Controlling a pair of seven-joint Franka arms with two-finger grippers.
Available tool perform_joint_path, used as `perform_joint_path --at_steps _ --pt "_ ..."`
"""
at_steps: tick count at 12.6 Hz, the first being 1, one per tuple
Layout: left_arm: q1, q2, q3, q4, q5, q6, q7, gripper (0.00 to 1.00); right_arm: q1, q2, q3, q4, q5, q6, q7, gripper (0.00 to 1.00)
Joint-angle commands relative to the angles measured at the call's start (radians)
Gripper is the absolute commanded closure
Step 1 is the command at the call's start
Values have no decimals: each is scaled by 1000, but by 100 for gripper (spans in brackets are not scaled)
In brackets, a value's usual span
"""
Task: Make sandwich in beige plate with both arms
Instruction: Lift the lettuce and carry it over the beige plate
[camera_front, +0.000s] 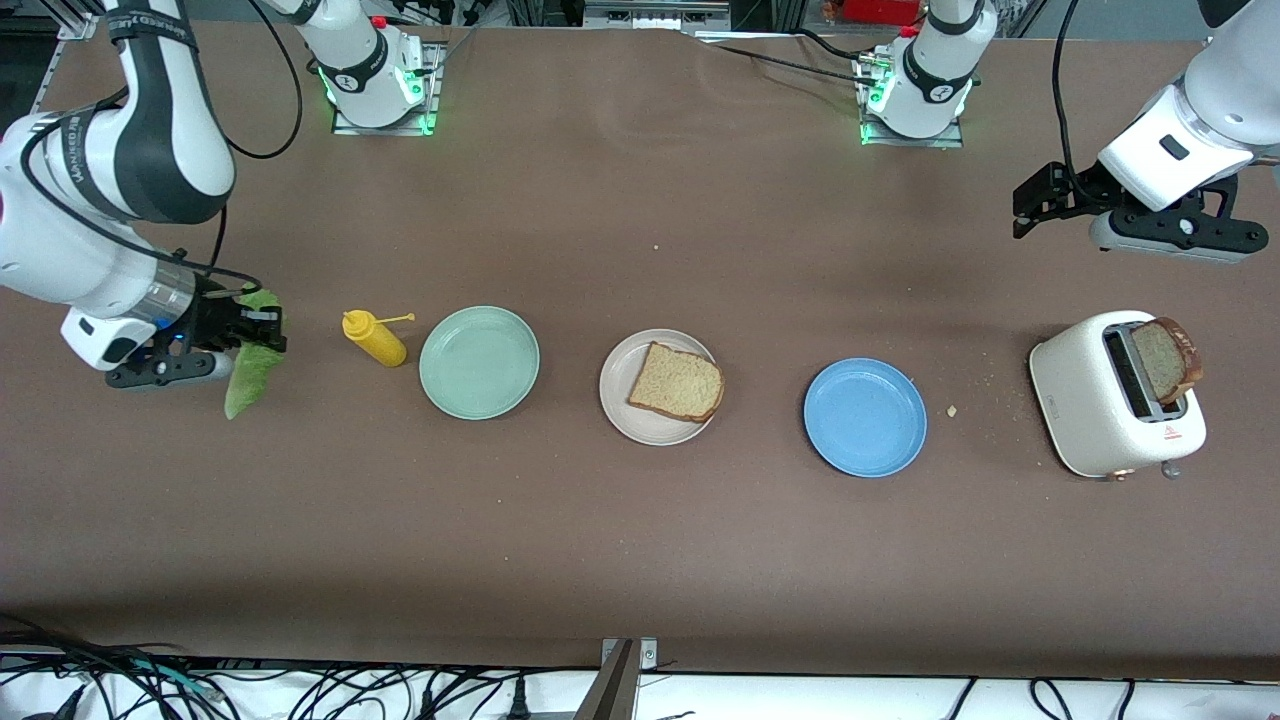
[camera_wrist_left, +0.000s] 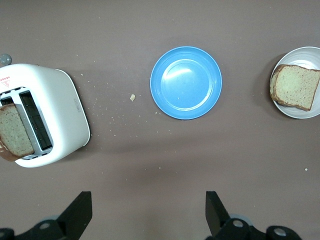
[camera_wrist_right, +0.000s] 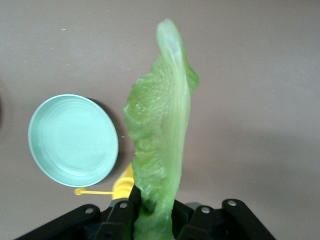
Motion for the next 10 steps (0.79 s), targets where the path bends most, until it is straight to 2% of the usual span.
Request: perform_joint_path --at_steps 1,6,10 --pt "3 9 -1 22 -7 -5 7 0 63 -8 -7 26 1 -33 17 95" --pt "3 9 -3 22 -7 -5 7 0 196 53 -2 31 33 -19 45 95" --pt "4 9 -3 22 -7 -5 8 0 299 153 -2 123 50 -12 114 94"
